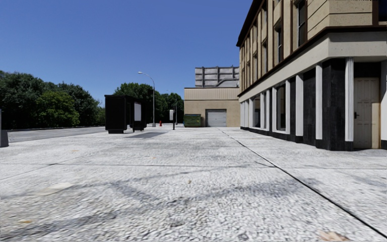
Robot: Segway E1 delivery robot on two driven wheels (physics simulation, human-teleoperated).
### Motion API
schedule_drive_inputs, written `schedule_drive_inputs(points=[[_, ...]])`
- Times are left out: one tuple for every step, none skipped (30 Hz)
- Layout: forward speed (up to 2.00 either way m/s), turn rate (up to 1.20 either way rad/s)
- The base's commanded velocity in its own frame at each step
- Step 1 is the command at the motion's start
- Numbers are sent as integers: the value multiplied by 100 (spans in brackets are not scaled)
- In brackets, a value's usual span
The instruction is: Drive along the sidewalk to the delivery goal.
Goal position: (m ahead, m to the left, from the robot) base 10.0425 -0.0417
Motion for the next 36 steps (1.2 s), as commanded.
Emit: schedule_drive_inputs(points=[[166,0],[161,0],[161,0],[159,0],[157,0],[155,0],[154,0],[154,0],[154,0],[154,0],[154,0],[154,0],[154,0],[153,0],[153,0],[153,0],[153,0],[153,0],[153,0],[153,0],[153,0],[153,0],[153,0],[153,0],[153,0],[153,0],[153,0],[153,0],[153,0],[153,0],[153,0],[153,0],[153,0],[153,0],[153,0],[153,0]])
